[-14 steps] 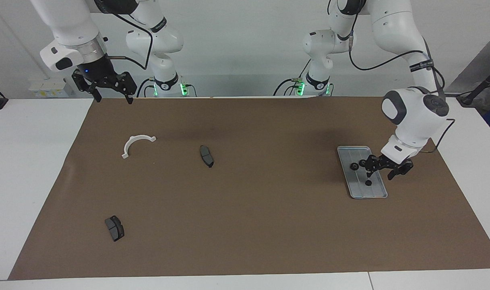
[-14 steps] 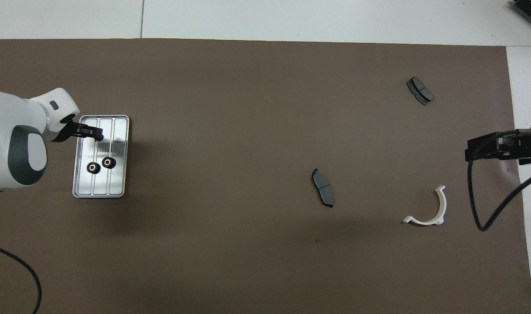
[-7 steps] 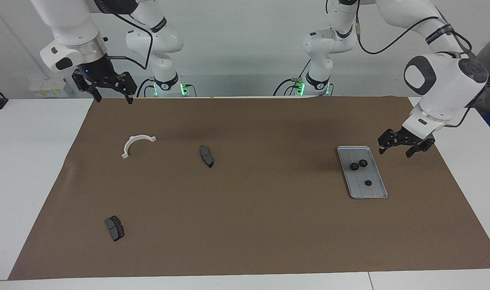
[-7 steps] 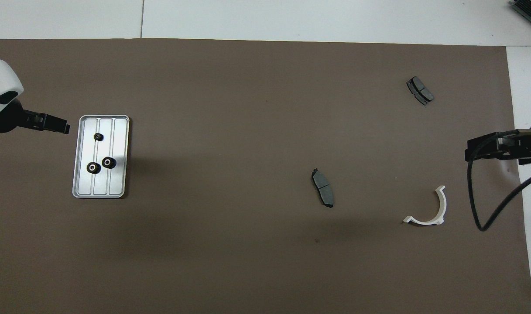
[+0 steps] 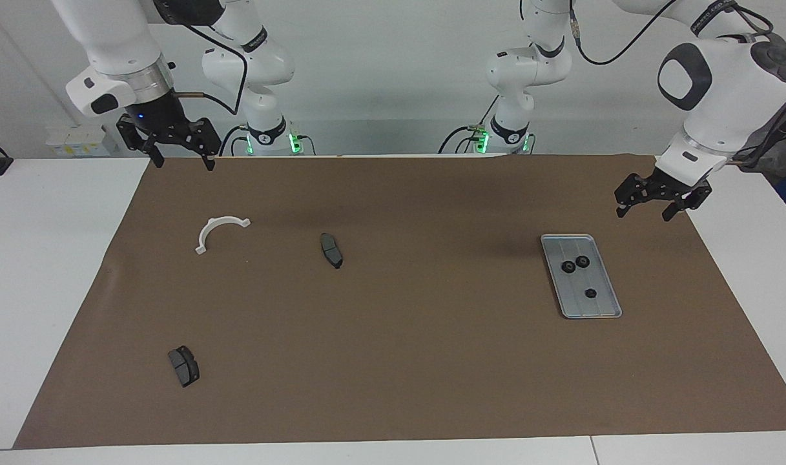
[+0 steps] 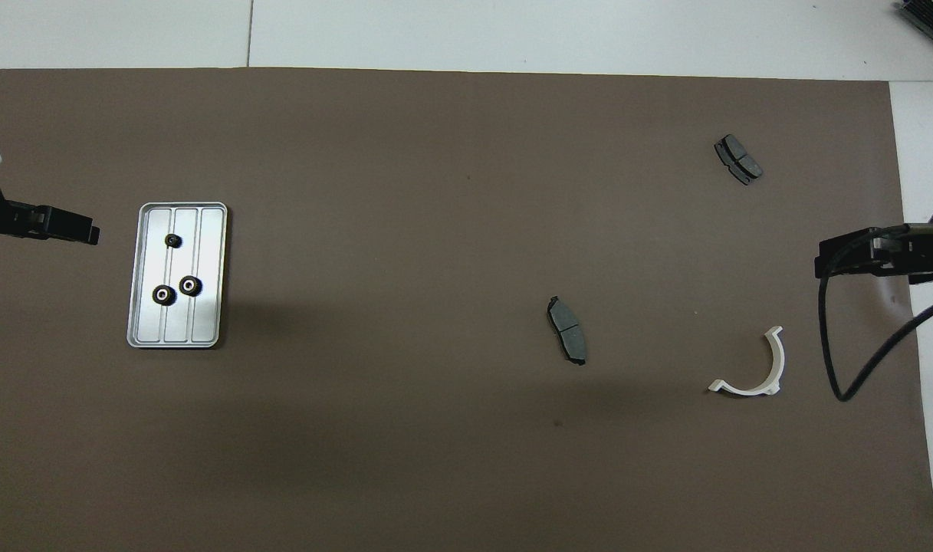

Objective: Pick bearing gear from pile to tray

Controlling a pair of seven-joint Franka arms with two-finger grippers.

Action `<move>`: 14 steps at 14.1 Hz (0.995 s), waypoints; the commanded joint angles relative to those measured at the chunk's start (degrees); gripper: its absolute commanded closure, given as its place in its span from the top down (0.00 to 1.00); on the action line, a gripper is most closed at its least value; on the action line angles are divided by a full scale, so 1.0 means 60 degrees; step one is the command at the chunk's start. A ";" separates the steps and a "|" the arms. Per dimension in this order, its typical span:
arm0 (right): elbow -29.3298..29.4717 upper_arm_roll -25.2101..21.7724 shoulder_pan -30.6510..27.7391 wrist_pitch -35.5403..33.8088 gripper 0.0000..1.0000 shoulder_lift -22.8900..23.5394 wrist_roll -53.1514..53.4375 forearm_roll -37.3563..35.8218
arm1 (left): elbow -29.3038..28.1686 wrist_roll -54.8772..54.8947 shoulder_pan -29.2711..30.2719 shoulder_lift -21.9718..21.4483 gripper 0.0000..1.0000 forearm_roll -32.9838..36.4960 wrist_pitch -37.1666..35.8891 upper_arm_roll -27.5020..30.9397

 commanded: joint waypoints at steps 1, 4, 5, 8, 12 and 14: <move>0.0209 0.0160 -0.0006 0.0170 1.00 0.0260 -0.0110 -0.0019 | 0.0427 -0.0163 -0.0091 0.0017 1.00 0.0286 -0.0612 -0.0127; 0.0239 0.0175 -0.0021 0.0258 1.00 0.0290 -0.0110 -0.0019 | 0.0779 -0.0163 -0.0106 0.0017 1.00 0.0286 -0.1197 -0.0142; 0.0239 0.0175 -0.0036 0.0243 1.00 0.0290 -0.0110 -0.0033 | 0.0852 -0.0163 -0.0106 0.0002 1.00 0.0271 -0.1286 -0.0171; 0.0239 0.0263 0.0008 0.0243 1.00 0.0305 0.0313 -0.0092 | 0.1028 -0.0178 -0.0106 -0.0056 1.00 0.0271 -0.1725 -0.0288; 0.0225 0.0322 0.0008 0.0214 1.00 0.0305 0.0374 -0.0107 | 0.0970 -0.0222 -0.0106 -0.0480 1.00 0.0212 -0.1990 -0.0405; 0.0195 0.0322 0.0008 0.0155 1.00 0.0291 0.0374 -0.0136 | 0.0912 -0.0222 -0.0106 -0.0657 1.00 0.0212 -0.2063 -0.0420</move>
